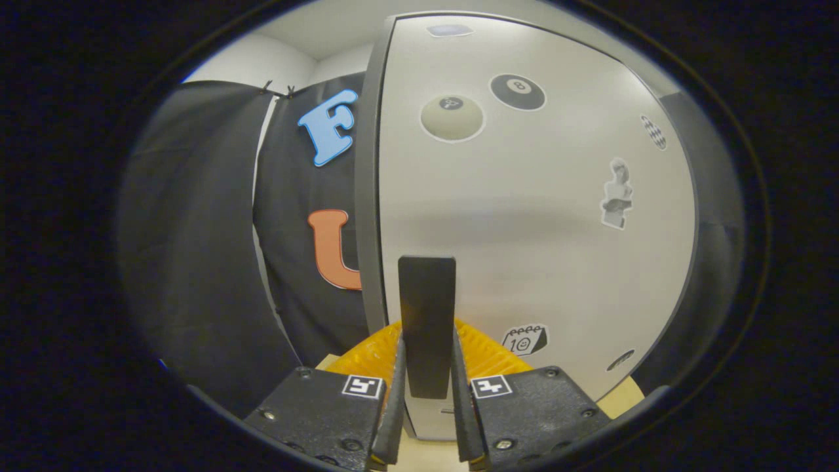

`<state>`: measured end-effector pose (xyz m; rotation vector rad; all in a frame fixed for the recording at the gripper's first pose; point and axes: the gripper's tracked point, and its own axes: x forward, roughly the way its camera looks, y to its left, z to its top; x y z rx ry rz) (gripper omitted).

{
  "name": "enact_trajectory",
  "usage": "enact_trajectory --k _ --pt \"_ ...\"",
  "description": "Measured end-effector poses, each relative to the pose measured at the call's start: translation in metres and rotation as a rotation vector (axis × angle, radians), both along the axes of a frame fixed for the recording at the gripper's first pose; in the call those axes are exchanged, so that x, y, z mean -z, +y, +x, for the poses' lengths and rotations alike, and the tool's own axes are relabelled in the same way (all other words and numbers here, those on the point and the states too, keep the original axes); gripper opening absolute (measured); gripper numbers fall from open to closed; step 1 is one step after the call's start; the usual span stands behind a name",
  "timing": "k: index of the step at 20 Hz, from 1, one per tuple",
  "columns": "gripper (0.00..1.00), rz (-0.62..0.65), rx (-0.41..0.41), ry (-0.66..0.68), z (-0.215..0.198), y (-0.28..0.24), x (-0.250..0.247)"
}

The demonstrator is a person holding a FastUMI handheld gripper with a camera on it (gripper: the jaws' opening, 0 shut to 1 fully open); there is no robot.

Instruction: Open the shoe cabinet door, grab the shoes and put them into the shoe cabinet, then close the shoe cabinet door.

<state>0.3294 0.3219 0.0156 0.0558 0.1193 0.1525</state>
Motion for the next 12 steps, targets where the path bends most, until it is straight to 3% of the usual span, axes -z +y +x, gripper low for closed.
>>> enact_trajectory --k 5,12 --pt "0.28 -0.001 -0.096 -0.001 -0.042 -0.003 0.0" --pt "0.25 -0.019 -0.15 -0.011 -0.187 -0.083 0.008"
